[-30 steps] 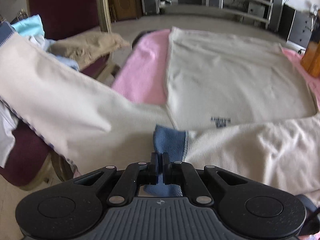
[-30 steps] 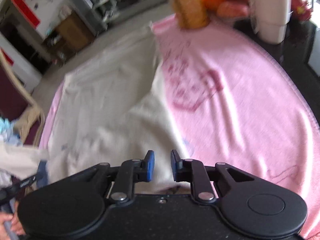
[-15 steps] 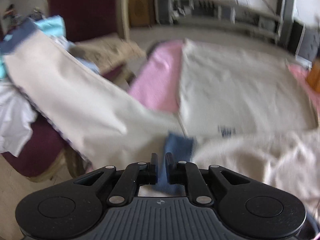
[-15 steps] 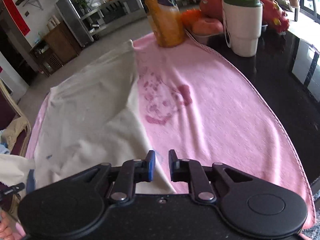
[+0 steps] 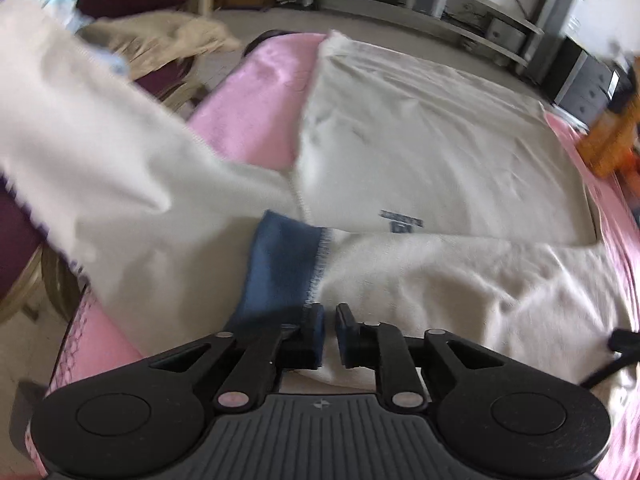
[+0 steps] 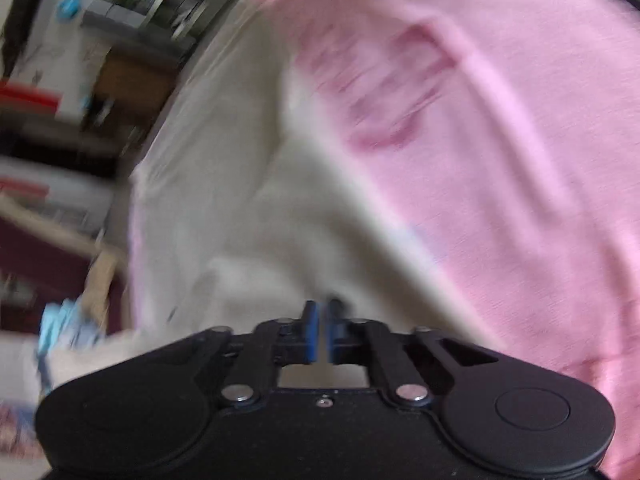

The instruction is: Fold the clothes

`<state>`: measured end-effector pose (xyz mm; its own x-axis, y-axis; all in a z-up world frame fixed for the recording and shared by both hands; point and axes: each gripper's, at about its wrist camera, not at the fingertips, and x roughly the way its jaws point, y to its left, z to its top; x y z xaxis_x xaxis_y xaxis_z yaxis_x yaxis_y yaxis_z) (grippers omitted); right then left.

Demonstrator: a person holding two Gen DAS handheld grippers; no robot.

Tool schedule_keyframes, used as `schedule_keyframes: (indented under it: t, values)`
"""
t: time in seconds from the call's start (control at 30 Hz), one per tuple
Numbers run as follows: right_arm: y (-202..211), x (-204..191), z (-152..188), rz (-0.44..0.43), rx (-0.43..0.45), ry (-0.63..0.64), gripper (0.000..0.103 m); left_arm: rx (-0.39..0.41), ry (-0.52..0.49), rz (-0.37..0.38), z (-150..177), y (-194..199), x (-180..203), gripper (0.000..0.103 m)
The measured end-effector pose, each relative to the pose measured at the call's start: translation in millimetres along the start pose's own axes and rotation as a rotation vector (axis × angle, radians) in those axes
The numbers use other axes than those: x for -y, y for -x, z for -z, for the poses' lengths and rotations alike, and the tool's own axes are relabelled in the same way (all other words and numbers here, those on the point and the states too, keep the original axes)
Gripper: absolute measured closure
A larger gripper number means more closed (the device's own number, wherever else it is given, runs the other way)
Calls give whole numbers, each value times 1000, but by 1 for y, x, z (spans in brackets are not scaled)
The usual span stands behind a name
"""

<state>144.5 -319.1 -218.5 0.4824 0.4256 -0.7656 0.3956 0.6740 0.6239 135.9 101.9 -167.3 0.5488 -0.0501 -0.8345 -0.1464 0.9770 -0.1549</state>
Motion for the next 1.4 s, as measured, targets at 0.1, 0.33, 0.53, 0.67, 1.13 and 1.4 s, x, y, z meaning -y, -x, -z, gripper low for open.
schedule_keyframes:
  t: [0.1,0.33,0.53,0.67,1.13,1.4]
  values:
    - [24,20,-8,153,178,-68,102,11,38,0,-1,4,-8,91]
    - [52,9,-1,92,283,-37,96,159,-12,23,-10,50,-5,92]
    - [32,-34,-10,22,228,136,85,149,-152,63,-29,44,20,92]
    - [19,-62,-16,-25,190,251,85,50,-165,91,-35,7,32,93]
    - [-37,-22,-41,-142,228,47,103,131,29,13,-28,-21,5,93]
    - [42,8,-29,-19,393,-205,94,206,60,-75,-27,20,-4,96]
